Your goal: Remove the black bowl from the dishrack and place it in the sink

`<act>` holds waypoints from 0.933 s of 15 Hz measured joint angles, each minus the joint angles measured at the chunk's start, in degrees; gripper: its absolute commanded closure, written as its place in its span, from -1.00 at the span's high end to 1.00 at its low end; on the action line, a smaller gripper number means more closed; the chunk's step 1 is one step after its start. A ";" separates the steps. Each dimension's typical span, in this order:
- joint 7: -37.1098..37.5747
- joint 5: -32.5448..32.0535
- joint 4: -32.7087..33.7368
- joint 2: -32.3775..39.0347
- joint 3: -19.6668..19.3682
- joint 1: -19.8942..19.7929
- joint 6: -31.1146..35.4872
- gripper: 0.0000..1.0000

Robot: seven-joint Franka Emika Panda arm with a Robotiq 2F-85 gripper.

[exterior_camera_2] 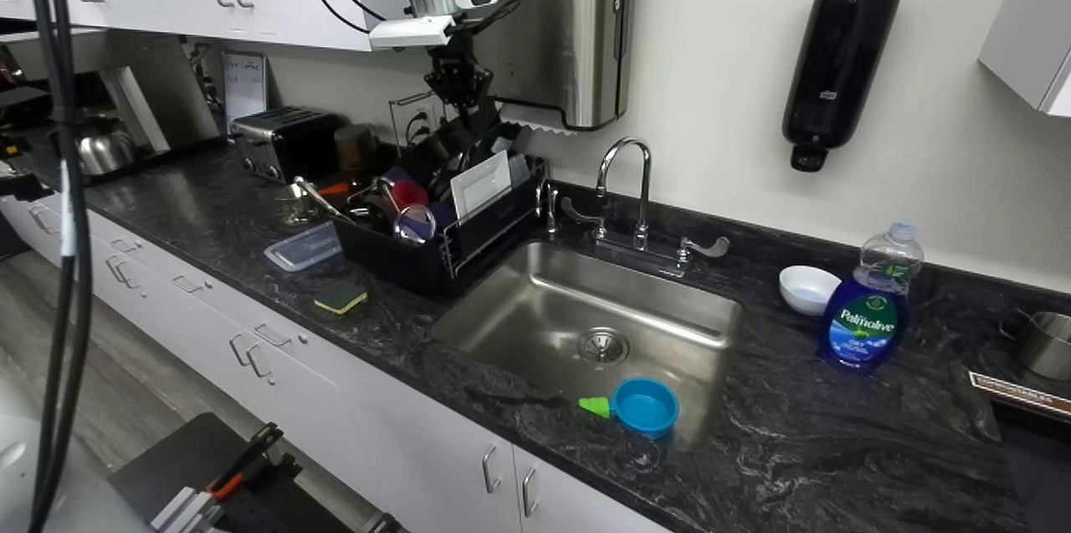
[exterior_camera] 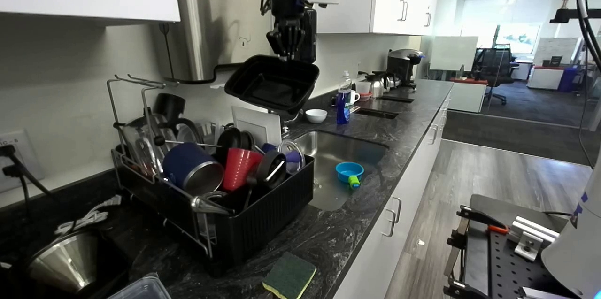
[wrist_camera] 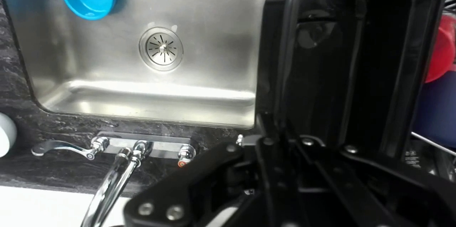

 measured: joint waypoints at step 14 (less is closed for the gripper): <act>-0.03 7.01 -4.48 -0.46 -4.61 -6.14 -3.24 -0.97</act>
